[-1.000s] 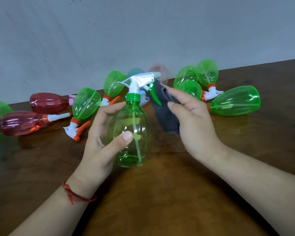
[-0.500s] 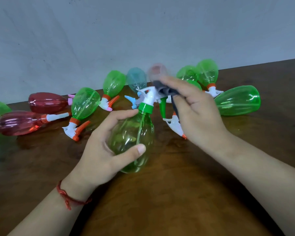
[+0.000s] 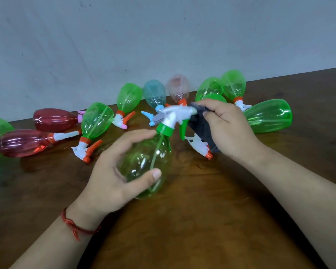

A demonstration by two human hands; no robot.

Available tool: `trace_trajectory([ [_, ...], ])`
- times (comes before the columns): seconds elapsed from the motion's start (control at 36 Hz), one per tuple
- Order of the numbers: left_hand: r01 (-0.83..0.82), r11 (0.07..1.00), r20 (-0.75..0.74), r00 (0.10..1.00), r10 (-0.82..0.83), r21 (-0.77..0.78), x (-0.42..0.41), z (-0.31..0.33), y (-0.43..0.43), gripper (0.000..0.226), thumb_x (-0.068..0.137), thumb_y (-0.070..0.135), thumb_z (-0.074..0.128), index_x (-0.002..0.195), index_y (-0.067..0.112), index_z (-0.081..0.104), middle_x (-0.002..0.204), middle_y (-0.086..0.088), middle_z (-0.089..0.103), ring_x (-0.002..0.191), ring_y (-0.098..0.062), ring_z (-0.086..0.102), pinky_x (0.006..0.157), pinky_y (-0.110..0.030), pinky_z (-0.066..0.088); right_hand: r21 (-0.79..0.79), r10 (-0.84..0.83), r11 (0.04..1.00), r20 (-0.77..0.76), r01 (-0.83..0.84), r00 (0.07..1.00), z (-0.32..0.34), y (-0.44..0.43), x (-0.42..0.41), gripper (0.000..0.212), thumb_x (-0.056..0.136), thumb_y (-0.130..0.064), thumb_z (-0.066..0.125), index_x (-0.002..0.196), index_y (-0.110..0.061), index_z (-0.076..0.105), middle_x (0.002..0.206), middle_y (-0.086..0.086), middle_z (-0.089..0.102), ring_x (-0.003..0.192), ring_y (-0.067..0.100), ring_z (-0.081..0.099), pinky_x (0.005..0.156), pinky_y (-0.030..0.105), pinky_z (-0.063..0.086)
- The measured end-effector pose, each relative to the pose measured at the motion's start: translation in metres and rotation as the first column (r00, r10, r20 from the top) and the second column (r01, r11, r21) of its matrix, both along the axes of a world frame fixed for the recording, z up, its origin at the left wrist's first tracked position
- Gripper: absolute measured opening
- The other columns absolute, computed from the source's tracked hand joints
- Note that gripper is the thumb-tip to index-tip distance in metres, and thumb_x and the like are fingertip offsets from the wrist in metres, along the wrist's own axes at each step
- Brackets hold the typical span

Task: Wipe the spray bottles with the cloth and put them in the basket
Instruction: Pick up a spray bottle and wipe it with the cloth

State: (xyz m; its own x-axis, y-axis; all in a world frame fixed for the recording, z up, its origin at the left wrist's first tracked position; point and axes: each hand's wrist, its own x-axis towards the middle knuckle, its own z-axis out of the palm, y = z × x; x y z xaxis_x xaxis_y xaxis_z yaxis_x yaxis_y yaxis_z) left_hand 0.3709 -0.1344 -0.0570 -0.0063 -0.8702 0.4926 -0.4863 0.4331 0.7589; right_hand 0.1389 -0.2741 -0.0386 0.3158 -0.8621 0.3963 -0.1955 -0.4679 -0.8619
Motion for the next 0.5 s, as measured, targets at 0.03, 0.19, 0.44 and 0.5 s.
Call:
trace_trajectory([
  [0.03, -0.017, 1.000, -0.058, 0.998, 0.015, -0.017, 0.000, 0.002, 0.001, 0.064, 0.084, 0.017, 0.087, 0.141, 0.009, 0.060, 0.132, 0.000, 0.070, 0.123, -0.022, 0.069, 0.105, -0.036, 0.054, 0.042, -0.022, 0.999, 0.023, 0.021, 0.999, 0.001, -0.001, 0.001, 0.045, 0.104, 0.005, 0.041, 0.109, -0.023, 0.076, 0.097, -0.010, 0.076, 0.087, -0.001, 0.070, 0.074, 0.006, 0.047],
  [0.19, -0.124, 0.984, -0.344, 0.936, 0.074, -0.126, 0.010, 0.000, -0.004, 0.068, 0.089, 0.028, 0.071, 0.149, 0.010, 0.048, 0.153, -0.013, 0.054, 0.146, -0.036, 0.050, 0.121, -0.065, 0.039, 0.204, 0.017, 0.977, 0.213, -0.061, 0.977, 0.001, 0.010, 0.017, 0.047, 0.102, 0.006, 0.046, 0.109, -0.027, 0.079, 0.110, -0.015, 0.079, 0.110, -0.001, 0.068, 0.101, 0.020, 0.048],
  [0.44, -0.189, 0.981, -0.325, 0.931, 0.165, -0.043, 0.009, -0.005, -0.007, 0.070, 0.097, 0.056, 0.066, 0.151, 0.014, 0.051, 0.148, -0.008, 0.060, 0.140, -0.035, 0.057, 0.116, -0.068, 0.042, 0.289, 0.219, 0.898, 0.358, -0.331, 0.908, -0.008, 0.060, 0.048, 0.049, 0.102, 0.003, 0.050, 0.109, -0.033, 0.082, 0.119, -0.007, 0.079, 0.121, 0.018, 0.070, 0.118, 0.051, 0.045],
  [0.5, -0.228, 0.972, -0.263, 0.943, 0.204, -0.065, 0.013, -0.007, -0.008, 0.071, 0.099, 0.058, 0.064, 0.152, 0.013, 0.051, 0.149, -0.005, 0.060, 0.142, -0.028, 0.056, 0.119, -0.061, 0.042, 0.252, 0.236, 0.908, 0.353, -0.334, 0.905, -0.007, 0.061, 0.049, 0.045, 0.099, -0.003, 0.051, 0.114, -0.032, 0.081, 0.123, -0.008, 0.077, 0.125, 0.016, 0.068, 0.119, 0.051, 0.043],
])
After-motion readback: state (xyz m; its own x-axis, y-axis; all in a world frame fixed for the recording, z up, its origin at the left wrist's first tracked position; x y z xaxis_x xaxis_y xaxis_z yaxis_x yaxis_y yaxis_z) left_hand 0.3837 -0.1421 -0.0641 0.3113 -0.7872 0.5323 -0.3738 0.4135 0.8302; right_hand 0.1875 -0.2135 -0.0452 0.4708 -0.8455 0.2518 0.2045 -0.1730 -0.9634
